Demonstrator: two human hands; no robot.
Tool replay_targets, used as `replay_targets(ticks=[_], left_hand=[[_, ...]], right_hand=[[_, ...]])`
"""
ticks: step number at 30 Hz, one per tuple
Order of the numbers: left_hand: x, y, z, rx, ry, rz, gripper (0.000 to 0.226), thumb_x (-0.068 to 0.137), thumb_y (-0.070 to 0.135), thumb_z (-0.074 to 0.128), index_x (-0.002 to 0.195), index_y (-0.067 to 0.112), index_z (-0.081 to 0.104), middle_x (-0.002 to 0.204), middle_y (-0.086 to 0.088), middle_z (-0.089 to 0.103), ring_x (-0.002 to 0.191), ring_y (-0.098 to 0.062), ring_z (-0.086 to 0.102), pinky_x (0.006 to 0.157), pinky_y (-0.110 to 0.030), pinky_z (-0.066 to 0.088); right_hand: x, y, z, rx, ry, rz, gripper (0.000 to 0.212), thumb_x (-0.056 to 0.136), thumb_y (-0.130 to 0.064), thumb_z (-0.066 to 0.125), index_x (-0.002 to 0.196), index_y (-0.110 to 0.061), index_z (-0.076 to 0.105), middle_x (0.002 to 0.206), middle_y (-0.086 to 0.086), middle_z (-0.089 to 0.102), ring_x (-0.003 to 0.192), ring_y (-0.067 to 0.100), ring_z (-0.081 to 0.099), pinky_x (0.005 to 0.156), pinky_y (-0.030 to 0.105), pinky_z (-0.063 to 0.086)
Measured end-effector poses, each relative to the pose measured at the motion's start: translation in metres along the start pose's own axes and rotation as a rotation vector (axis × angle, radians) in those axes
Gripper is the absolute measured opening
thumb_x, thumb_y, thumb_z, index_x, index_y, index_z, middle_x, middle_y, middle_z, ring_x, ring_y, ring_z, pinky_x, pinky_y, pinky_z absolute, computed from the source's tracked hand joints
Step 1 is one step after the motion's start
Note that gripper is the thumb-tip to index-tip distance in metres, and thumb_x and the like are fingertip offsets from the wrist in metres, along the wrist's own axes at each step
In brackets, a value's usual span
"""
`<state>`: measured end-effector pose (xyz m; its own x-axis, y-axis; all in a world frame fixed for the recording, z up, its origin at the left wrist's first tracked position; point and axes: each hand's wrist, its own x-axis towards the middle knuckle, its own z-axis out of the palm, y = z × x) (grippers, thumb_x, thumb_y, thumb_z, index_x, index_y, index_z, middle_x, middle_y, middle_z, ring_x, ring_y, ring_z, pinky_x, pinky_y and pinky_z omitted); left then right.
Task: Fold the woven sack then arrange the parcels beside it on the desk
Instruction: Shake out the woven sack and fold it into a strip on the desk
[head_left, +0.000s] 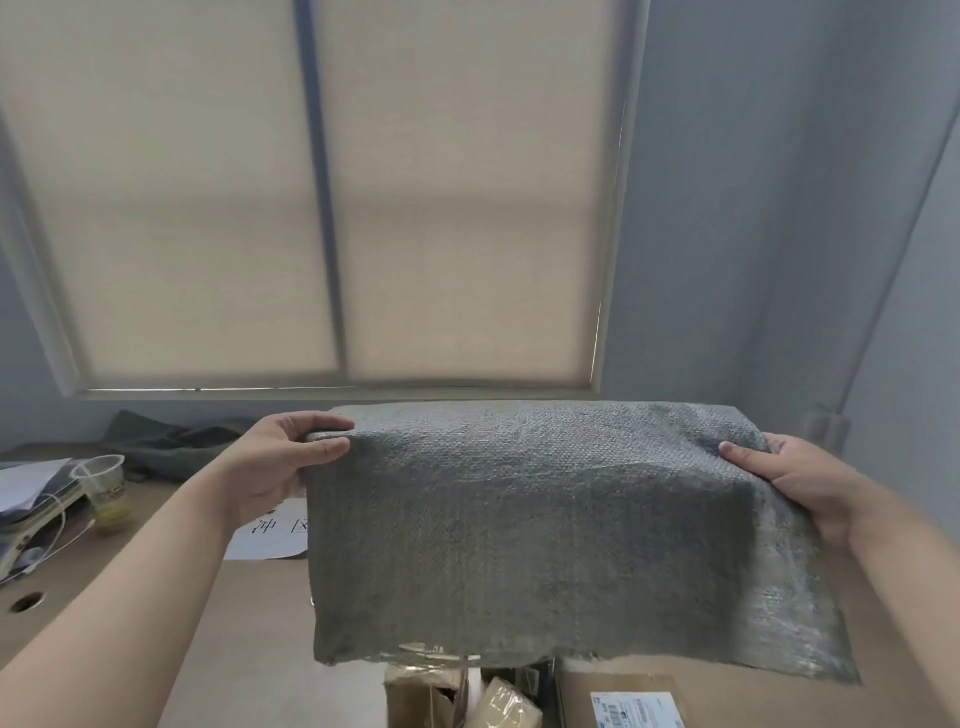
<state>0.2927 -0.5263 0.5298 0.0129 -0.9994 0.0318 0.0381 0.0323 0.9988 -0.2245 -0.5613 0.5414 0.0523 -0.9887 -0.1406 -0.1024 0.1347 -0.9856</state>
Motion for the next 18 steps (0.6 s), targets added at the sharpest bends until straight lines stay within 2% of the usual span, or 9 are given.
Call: replay_targets(ticks=[2, 3, 5, 7, 9, 11, 13, 15, 18], left_hand=[[0.004, -0.001, 0.003, 0.027, 0.048, 0.013, 0.082, 0.016, 0.042, 0.103, 0.09, 0.015, 0.081, 0.088, -0.005, 0.076, 0.073, -0.015, 0.073, 0.064, -0.03, 0.061], [0.006, -0.001, 0.004, 0.037, 0.064, 0.018, 0.083, 0.016, 0.043, 0.103, 0.091, 0.015, 0.081, 0.088, -0.004, 0.076, 0.074, -0.015, 0.073, 0.067, -0.031, 0.061], [0.007, -0.003, 0.005, 0.058, 0.048, 0.025, 0.084, 0.019, 0.04, 0.103, 0.096, 0.016, 0.08, 0.091, -0.007, 0.076, 0.079, -0.018, 0.073, 0.073, -0.033, 0.061], [0.007, -0.003, 0.009, 0.104, 0.011, 0.006, 0.082, 0.025, 0.026, 0.104, 0.102, 0.016, 0.078, 0.093, -0.011, 0.075, 0.083, -0.02, 0.072, 0.075, -0.031, 0.062], [0.007, -0.003, 0.018, 0.155, 0.029, -0.002, 0.064, 0.048, 0.003, 0.095, 0.108, 0.014, 0.074, 0.094, -0.014, 0.072, 0.082, -0.02, 0.07, 0.077, -0.032, 0.06], [0.008, -0.005, 0.027, 0.178, 0.086, 0.022, 0.048, 0.065, -0.004, 0.082, 0.109, 0.012, 0.071, 0.093, -0.013, 0.068, 0.081, -0.021, 0.066, 0.079, -0.036, 0.053], [0.01, -0.007, 0.035, 0.194, 0.14, 0.081, 0.036, 0.076, -0.006, 0.079, 0.107, 0.01, 0.07, 0.089, -0.011, 0.066, 0.073, -0.015, 0.062, 0.071, -0.03, 0.048], [0.012, -0.008, 0.043, 0.197, 0.207, 0.131, 0.027, 0.084, -0.01, 0.07, 0.106, 0.007, 0.068, 0.083, -0.008, 0.063, 0.057, -0.003, 0.057, 0.053, -0.017, 0.045], [0.014, -0.008, 0.054, 0.188, 0.291, 0.179, 0.022, 0.086, -0.011, 0.068, 0.1, 0.007, 0.069, 0.072, -0.005, 0.061, 0.042, 0.002, 0.05, 0.041, -0.01, 0.038]], right_hand=[[0.002, 0.001, 0.002, -0.165, 0.105, -0.06, 0.026, 0.097, -0.018, 0.061, 0.113, 0.002, 0.065, 0.086, 0.012, 0.076, 0.066, 0.019, 0.071, 0.058, 0.028, 0.058], [0.003, 0.003, 0.003, -0.238, 0.17, -0.103, 0.029, 0.096, -0.02, 0.064, 0.115, 0.003, 0.062, 0.089, 0.009, 0.073, 0.072, 0.017, 0.068, 0.065, 0.029, 0.054], [0.007, 0.006, 0.001, -0.272, 0.292, -0.181, 0.047, 0.091, -0.024, 0.071, 0.129, -0.003, 0.053, 0.112, 0.008, 0.064, 0.095, 0.02, 0.062, 0.085, 0.032, 0.045], [0.009, 0.011, -0.006, -0.191, 0.261, -0.192, 0.065, 0.08, -0.029, 0.081, 0.135, -0.013, 0.049, 0.127, 0.011, 0.058, 0.108, 0.026, 0.061, 0.091, 0.036, 0.047], [0.008, 0.013, -0.015, -0.122, 0.135, -0.192, 0.084, 0.055, -0.041, 0.094, 0.127, -0.019, 0.056, 0.119, 0.014, 0.064, 0.094, 0.027, 0.069, 0.079, 0.035, 0.056], [0.007, 0.012, -0.023, -0.131, 0.021, -0.219, 0.099, 0.028, -0.047, 0.099, 0.116, -0.017, 0.064, 0.107, 0.011, 0.069, 0.083, 0.019, 0.071, 0.069, 0.028, 0.059], [0.008, 0.012, -0.03, -0.156, -0.043, -0.214, 0.091, 0.028, -0.032, 0.101, 0.11, -0.014, 0.068, 0.107, 0.013, 0.071, 0.085, 0.019, 0.071, 0.071, 0.028, 0.06], [0.008, 0.012, -0.035, -0.143, -0.085, -0.193, 0.077, 0.036, -0.014, 0.098, 0.108, -0.013, 0.071, 0.108, 0.02, 0.072, 0.085, 0.019, 0.07, 0.069, 0.027, 0.061], [0.011, 0.017, -0.044, -0.205, -0.056, -0.267, 0.062, 0.045, -0.017, 0.098, 0.102, -0.011, 0.075, 0.102, 0.023, 0.074, 0.08, 0.014, 0.07, 0.069, 0.019, 0.058]])
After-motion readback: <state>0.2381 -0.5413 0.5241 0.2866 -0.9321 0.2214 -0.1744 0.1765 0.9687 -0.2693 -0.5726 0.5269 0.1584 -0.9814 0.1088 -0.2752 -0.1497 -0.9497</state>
